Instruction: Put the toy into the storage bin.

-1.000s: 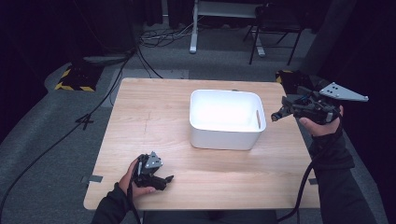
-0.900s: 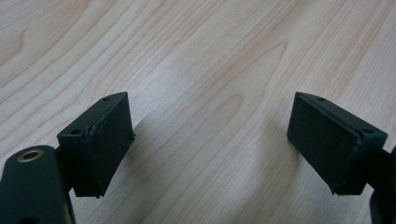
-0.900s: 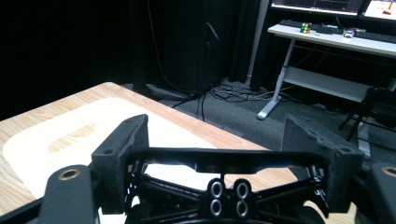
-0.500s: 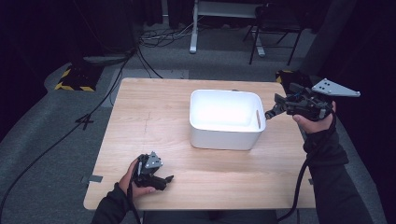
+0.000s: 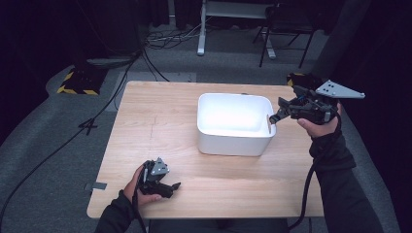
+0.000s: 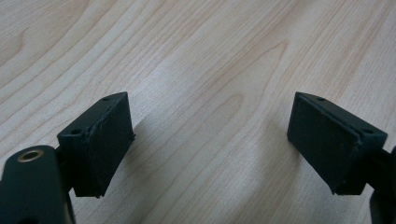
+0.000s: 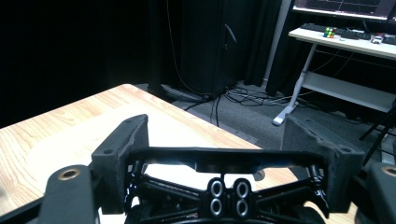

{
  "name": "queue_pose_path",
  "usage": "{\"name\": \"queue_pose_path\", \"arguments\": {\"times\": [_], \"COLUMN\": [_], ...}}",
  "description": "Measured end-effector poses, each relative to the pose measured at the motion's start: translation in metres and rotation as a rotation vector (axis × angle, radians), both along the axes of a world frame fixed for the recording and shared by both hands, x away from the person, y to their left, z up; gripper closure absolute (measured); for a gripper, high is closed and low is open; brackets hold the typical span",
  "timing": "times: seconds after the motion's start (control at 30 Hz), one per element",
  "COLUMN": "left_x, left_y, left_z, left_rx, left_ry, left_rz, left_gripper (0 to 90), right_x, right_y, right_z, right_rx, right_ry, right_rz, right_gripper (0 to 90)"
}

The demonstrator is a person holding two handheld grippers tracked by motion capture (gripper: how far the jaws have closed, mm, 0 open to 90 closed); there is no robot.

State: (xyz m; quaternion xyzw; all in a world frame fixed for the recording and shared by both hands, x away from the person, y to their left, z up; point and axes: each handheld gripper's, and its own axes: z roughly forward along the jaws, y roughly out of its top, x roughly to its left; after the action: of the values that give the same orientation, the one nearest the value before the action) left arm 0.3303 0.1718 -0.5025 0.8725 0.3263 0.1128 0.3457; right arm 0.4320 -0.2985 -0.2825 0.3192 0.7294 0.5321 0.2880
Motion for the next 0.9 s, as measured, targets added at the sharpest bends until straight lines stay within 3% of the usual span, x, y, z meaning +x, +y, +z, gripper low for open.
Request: {"name": "queue_pose_path", "arguments": {"times": [0.9], "left_x": [0.0], "left_y": [0.0], "left_z": [0.0], "left_rx": [0.0], "left_ry": [0.0], "left_rz": [0.001], "left_gripper": [14.7], "right_x": [0.019], "right_y": [0.027], "right_z": [-0.014], "right_rx": [-0.029], "right_ry": [0.036], "right_rz": [0.061], "right_gripper": [24.7]}}
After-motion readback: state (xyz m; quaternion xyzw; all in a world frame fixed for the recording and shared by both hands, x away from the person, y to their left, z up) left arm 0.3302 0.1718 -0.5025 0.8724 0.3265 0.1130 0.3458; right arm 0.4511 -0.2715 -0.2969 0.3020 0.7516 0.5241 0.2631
